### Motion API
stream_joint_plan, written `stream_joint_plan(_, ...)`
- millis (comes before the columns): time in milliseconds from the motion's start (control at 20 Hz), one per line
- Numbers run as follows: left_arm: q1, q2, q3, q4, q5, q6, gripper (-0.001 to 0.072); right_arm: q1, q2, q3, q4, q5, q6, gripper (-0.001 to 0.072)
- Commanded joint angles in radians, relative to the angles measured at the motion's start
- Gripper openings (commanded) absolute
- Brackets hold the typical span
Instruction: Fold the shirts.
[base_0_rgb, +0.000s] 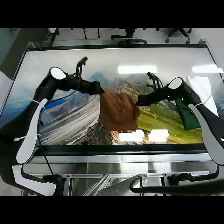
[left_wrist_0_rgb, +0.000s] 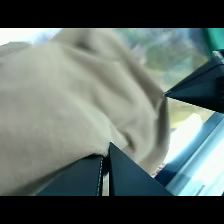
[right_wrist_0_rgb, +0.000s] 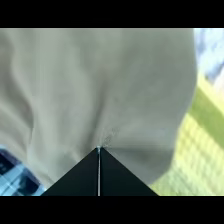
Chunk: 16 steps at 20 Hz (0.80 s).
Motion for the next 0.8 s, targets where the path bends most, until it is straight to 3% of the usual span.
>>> stream_joint_plan(0,-0.002,0.058,0.092,0.139,-0.073,-0.022,0.0018,0.0,0.051,0.028,-0.066,0.004,0.002,0.0032)
stream_joint_plan(150,0.0,0.057,0.054,0.21,-0.158,-0.022,0.0018,0.0,0.036,0.027,-0.11,0.009,0.023,0.0022)
stream_joint_plan(350,-0.001,0.077,0.048,0.241,-0.213,-0.023,0.0018,0.0,0.093,0.051,-0.022,0.006,-0.018,0.002)
stream_joint_plan(750,-0.001,0.362,0.496,0.242,-0.211,-0.114,0.0018,0.0,0.371,0.515,0.019,0.001,-0.041,0.0019)
